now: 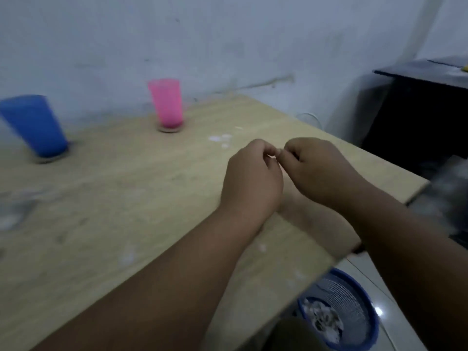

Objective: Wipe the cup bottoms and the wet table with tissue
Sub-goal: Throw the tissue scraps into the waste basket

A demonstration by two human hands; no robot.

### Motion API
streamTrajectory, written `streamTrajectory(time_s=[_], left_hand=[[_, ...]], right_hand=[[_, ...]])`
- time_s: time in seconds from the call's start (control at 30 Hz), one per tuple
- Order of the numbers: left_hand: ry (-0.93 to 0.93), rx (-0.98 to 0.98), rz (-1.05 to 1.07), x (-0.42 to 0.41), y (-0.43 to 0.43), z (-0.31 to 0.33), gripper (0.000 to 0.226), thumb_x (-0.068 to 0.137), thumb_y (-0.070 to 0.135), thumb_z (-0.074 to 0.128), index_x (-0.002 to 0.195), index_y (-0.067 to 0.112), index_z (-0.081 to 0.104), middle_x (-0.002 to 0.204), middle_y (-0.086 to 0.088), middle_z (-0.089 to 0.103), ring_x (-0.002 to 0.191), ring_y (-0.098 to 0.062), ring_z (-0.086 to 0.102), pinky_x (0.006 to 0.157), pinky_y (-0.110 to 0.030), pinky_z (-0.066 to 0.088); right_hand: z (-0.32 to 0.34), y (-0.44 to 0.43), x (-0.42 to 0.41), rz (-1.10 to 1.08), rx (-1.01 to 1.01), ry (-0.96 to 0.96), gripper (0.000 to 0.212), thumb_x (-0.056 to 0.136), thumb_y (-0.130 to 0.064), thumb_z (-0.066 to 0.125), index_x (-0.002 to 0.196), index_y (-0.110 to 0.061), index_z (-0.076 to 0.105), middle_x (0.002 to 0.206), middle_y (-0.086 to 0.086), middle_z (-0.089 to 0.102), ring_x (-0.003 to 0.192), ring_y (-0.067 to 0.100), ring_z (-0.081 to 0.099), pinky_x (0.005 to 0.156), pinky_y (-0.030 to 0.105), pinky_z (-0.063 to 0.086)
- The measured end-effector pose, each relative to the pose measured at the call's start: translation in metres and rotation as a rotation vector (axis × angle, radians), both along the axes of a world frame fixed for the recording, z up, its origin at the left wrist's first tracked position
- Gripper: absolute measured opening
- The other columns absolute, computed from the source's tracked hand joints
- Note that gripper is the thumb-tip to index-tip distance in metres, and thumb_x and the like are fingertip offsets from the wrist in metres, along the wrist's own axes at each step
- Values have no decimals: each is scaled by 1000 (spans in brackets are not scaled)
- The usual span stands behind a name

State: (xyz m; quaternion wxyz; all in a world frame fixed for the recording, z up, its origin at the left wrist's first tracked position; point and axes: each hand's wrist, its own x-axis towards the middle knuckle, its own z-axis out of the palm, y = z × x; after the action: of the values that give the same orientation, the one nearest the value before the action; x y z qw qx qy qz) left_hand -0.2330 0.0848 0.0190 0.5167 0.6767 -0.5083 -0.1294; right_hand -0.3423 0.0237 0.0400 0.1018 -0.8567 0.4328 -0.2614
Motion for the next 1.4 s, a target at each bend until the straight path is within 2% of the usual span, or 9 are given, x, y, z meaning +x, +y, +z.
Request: streamTrajectory(time_s=[0.13,0.3,0.4,0.47,0.63,0.8,0.97,1.17,1.4], left_hand=[[-13,-1,139,71,50,4,20,93,10,53,98,20,69,88,6,69,82,-11,63,68,-29,46],[-3,18,367,171,135,2,17,95,15,54,102,22,68,95,4,68,85,-10,62,71,-29,49],[11,50,453,216,175,-1,22,96,18,56,114,21,68,106,7,67,93,-5,62,81,-28,54],[2,49,527,249,205,-3,24,96,17,57,116,20,68,106,5,68,93,-6,62,82,-28,54],[-6,87,696,320,265,-6,24,94,17,58,116,18,68,104,3,67,91,-9,62,78,-26,49],[-40,109,823,385,308,-7,24,90,20,60,112,18,69,101,1,68,92,-15,63,79,-30,49],[-62,67,931,431,336,-8,26,91,20,61,115,17,69,110,-1,68,104,-19,63,90,-36,52],[-71,216,1007,460,346,-23,43,90,29,61,130,13,63,132,-10,61,124,-28,55,103,-42,47],[107,30,1097,472,342,-22,51,82,38,36,116,17,68,117,-5,64,113,-27,56,100,-48,46]], right_hand=[[12,32,79,184,-8,57,49,98,-31,46,54,-12,36,51,3,40,52,19,37,51,34,27],[11,87,197,392,-5,45,46,93,-38,59,53,-19,44,53,-3,45,53,12,42,49,26,27],[6,115,248,531,36,80,15,93,-27,59,84,-21,70,83,-7,67,77,11,57,65,22,39],[5,140,284,587,30,115,20,96,-24,57,109,-22,71,101,-6,69,85,7,55,76,22,40],[0,185,359,647,-12,155,18,93,-34,61,94,-21,73,90,-7,70,76,9,60,72,29,52],[-7,223,418,739,10,148,25,91,-37,62,112,-25,67,99,-6,61,87,12,56,78,30,49],[-13,251,471,798,15,132,30,91,-39,60,116,-22,67,106,-1,62,94,16,57,84,32,49],[-22,279,540,806,-14,84,36,89,-44,62,117,-23,67,114,0,65,108,21,57,96,44,47],[-23,294,619,874,-17,111,42,88,-38,60,128,-23,60,135,1,57,125,24,49,103,43,40]])
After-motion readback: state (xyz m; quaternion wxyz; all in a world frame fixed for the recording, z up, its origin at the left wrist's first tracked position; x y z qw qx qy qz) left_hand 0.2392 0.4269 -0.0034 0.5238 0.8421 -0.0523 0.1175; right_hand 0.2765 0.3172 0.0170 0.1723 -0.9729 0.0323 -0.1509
